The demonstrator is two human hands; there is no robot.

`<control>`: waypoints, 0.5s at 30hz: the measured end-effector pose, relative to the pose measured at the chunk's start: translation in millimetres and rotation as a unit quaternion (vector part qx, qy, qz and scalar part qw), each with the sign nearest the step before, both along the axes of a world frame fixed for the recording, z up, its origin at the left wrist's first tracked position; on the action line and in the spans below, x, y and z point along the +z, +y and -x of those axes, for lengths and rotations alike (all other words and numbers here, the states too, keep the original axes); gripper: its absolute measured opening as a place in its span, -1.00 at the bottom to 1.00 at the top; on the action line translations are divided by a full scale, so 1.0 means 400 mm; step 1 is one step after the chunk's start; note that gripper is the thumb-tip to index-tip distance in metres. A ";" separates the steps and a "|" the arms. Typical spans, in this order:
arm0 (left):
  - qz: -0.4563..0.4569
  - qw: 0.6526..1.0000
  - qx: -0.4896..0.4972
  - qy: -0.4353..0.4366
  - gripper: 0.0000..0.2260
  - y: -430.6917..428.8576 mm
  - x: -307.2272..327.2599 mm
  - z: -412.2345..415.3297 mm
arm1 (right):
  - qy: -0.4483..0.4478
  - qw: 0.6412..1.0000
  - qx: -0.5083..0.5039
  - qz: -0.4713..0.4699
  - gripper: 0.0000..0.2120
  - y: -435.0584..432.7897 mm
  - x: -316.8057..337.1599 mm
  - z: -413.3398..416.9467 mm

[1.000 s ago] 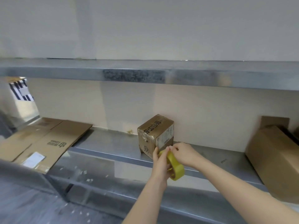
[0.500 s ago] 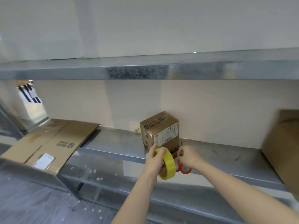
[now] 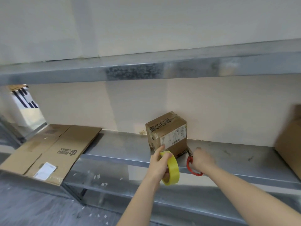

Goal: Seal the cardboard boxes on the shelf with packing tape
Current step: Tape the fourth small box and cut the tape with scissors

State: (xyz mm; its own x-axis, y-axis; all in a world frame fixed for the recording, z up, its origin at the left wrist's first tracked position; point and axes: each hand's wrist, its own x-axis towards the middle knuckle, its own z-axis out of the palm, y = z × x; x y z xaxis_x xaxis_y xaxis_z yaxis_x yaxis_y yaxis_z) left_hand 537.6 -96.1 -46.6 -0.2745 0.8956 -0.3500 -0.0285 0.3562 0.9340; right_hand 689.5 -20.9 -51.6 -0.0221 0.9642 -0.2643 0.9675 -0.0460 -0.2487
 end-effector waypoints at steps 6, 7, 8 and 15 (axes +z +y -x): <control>0.001 1.000 0.003 -0.004 -0.61 0.006 0.002 -0.018 | 0.007 1.000 0.011 -0.005 -0.74 0.002 0.063 -0.055; 0.003 1.000 0.006 0.002 -0.62 0.007 0.005 -0.020 | 0.010 1.000 0.020 -0.015 -0.75 0.000 0.081 -0.065; -0.001 1.000 0.008 0.012 -0.64 0.008 0.007 -0.020 | 0.015 0.999 0.024 -0.026 -0.73 -0.007 0.103 -0.078; -0.052 0.997 0.029 0.040 -0.75 0.001 -0.002 -0.019 | 0.015 0.995 0.098 -0.008 -0.36 -0.108 0.280 -0.132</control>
State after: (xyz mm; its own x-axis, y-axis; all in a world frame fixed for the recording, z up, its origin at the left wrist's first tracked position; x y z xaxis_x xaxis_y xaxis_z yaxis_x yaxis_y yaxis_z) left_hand 545.4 -95.8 -47.6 -0.3502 0.9079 -0.2304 0.0303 0.2569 0.9660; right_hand 742.4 -64.0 60.5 -0.2171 0.9446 -0.2461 0.9497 0.1461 -0.2769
